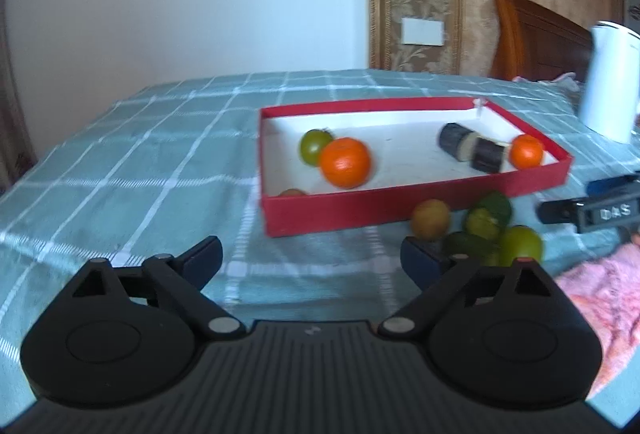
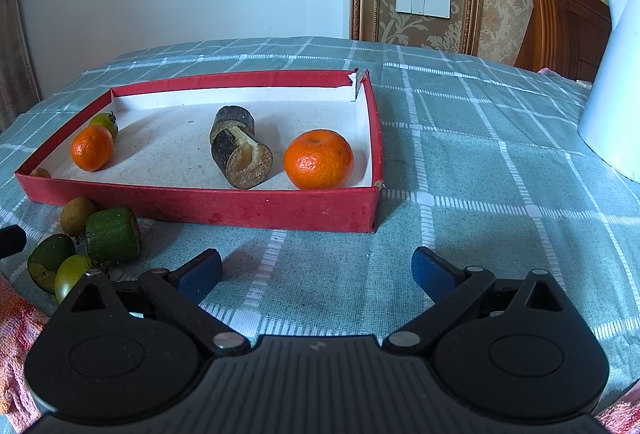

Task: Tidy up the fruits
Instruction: 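Lower the mandarin into the box, open the left tool and withdraw, then lower the right tool onto a green tomato and close its fingers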

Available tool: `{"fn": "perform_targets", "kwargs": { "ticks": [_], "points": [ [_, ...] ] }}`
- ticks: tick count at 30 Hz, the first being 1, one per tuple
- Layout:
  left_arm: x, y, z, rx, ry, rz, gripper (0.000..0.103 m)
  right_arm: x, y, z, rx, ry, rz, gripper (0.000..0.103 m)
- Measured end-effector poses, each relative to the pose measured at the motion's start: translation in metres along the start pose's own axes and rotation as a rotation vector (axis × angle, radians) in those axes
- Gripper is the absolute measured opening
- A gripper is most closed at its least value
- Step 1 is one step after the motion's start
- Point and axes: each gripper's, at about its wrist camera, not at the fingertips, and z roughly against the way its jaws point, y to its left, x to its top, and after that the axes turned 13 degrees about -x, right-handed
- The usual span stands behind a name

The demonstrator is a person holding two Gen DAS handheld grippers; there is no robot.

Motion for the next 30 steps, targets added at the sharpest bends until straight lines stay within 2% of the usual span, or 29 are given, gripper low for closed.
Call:
{"fn": "perform_targets", "kwargs": {
  "ticks": [3,5,7,8,14,17,20,24,30],
  "points": [
    [-0.002,0.007,-0.01,0.029,0.043,0.015,0.097,0.0,0.0,0.0,0.001,0.0,-0.001,0.102],
    [-0.002,0.013,-0.011,0.001,0.056,0.042,0.099,0.0,0.0,0.0,0.0,0.0,0.001,0.102],
    [-0.003,0.015,-0.012,0.008,0.06,0.058,0.103,0.0,0.0,0.0,0.0,0.0,0.0,0.102],
    [-0.002,0.015,-0.015,0.01,0.09,0.059,0.103,-0.001,0.0,0.0,0.0,0.0,0.0,0.102],
    [-0.003,0.015,-0.016,0.006,0.092,0.059,0.103,-0.001,0.001,0.001,0.003,-0.003,-0.003,0.102],
    [-0.003,0.016,-0.016,0.003,0.089,0.059,0.103,-0.004,-0.001,0.011,0.062,-0.035,-0.007,0.102],
    [-0.004,0.016,-0.015,0.003,0.089,0.059,0.103,-0.012,0.002,0.032,0.157,-0.081,0.005,0.102],
    [-0.004,0.016,-0.015,0.004,0.088,0.06,0.103,-0.021,0.017,0.058,0.221,-0.149,0.051,0.102],
    [-0.004,0.016,-0.015,0.003,0.089,0.06,0.103,-0.022,0.038,0.062,0.27,-0.142,0.082,0.101]
  ]
}}
